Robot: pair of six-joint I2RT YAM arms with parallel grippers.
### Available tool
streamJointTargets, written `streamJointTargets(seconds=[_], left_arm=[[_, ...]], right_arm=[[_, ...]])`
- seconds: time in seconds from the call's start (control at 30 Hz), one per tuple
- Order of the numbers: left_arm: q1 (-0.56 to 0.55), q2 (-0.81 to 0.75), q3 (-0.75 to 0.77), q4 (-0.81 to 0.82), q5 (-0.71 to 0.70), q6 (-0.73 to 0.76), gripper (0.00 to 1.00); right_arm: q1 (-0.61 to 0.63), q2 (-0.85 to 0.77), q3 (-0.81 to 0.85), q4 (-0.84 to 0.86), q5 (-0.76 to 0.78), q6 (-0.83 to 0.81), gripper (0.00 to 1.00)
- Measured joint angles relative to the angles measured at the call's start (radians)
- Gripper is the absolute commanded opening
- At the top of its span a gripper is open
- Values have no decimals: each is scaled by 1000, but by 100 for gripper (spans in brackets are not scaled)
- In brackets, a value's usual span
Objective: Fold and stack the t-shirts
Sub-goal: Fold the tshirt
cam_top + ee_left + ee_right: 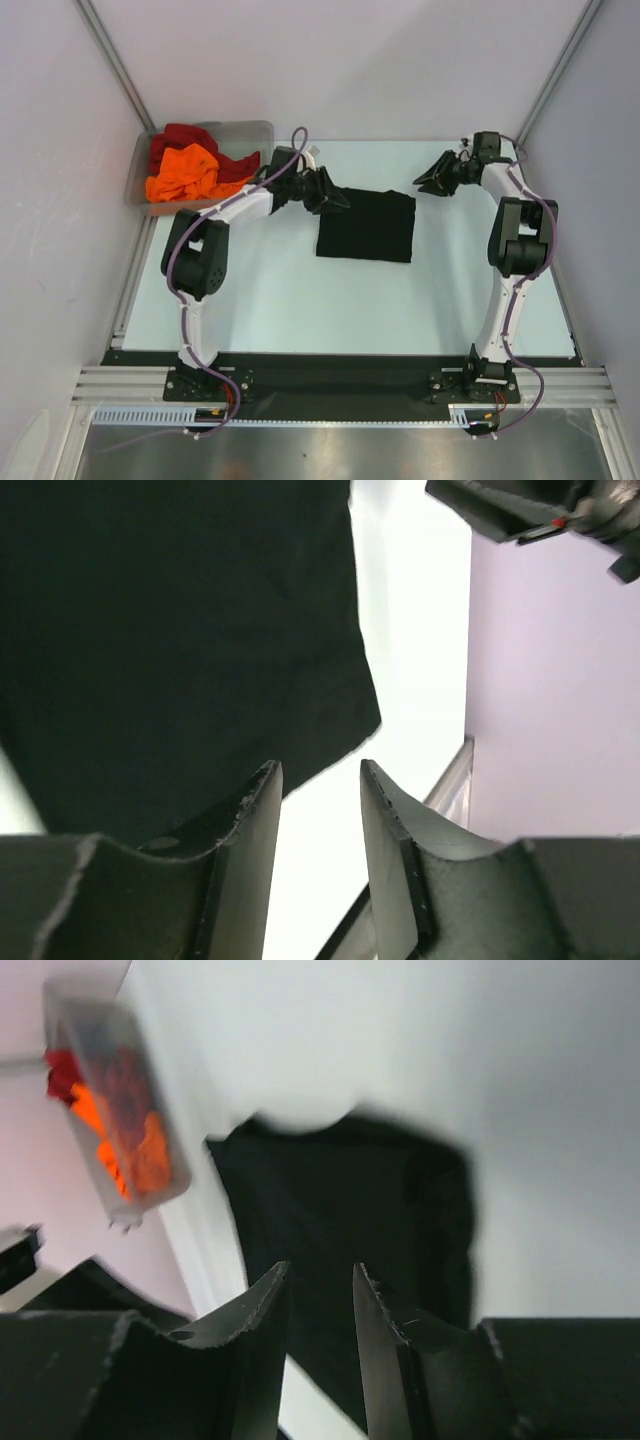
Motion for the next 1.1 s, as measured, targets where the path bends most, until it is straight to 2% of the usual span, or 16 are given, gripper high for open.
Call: streamJointTargets(seconds=[0.17,0.3,0.4,0.5,0.6,0.77,0.97,1.1], left_arm=[[-44,0,-92,43,14,-14,39],[-48,15,-143,56,16,-13,38],[-46,51,-161,59,12,-2,36],[-44,81,-178,40,1,28,36],[-42,84,-185,22,1,61,36],[-45,56,-185,-30,-23,115,36],[-57,-21,-184,-76,-41,110,40],[-85,-19,-183,32,11,2,38]], right_arm=[[114,-127,-200,91,-76,40,29],[233,-138,-340,175,-147,58,20],[277,-138,-443,212,-194,62,15],[256,-136,-533,233,-209,52,14],[185,-137,-605,232,-224,28,15],[101,-175,-618,160,-202,-42,17],[138,-276,-613,145,-188,-44,19],[195,-286,-615,207,-195,2,18]])
